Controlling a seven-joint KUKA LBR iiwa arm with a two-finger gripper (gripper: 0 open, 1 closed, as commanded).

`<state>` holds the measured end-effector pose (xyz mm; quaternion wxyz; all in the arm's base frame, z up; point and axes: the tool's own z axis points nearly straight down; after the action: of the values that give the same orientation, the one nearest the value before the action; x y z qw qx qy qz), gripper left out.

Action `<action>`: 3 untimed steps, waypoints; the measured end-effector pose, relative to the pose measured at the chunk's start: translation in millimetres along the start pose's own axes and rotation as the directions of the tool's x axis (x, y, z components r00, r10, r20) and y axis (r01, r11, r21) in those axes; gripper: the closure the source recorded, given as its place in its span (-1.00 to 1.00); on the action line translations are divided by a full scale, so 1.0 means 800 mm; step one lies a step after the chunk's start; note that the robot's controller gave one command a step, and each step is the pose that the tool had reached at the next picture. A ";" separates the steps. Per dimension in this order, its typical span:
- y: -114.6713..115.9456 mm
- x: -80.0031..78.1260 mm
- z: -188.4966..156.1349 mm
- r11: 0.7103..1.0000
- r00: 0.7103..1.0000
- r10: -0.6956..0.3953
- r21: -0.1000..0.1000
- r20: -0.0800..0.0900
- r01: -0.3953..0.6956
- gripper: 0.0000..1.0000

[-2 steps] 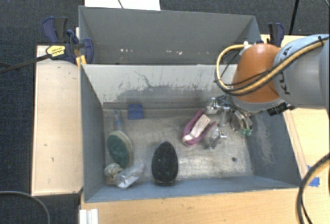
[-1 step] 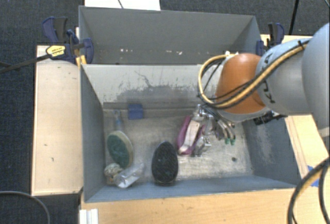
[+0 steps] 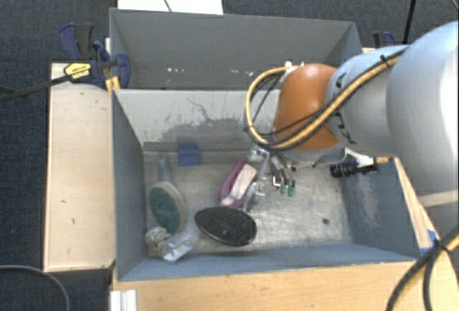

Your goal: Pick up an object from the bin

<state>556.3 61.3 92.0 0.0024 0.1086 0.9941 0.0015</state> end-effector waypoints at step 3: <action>0.109 0.010 0.023 0.877 0.877 0.480 0.002 0.006 -0.480 -1.00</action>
Offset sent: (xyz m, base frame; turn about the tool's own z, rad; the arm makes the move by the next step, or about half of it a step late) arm 0.0089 0.0268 -0.0220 0.1883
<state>567.4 148.3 74.2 0.0046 0.3513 0.9363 0.0002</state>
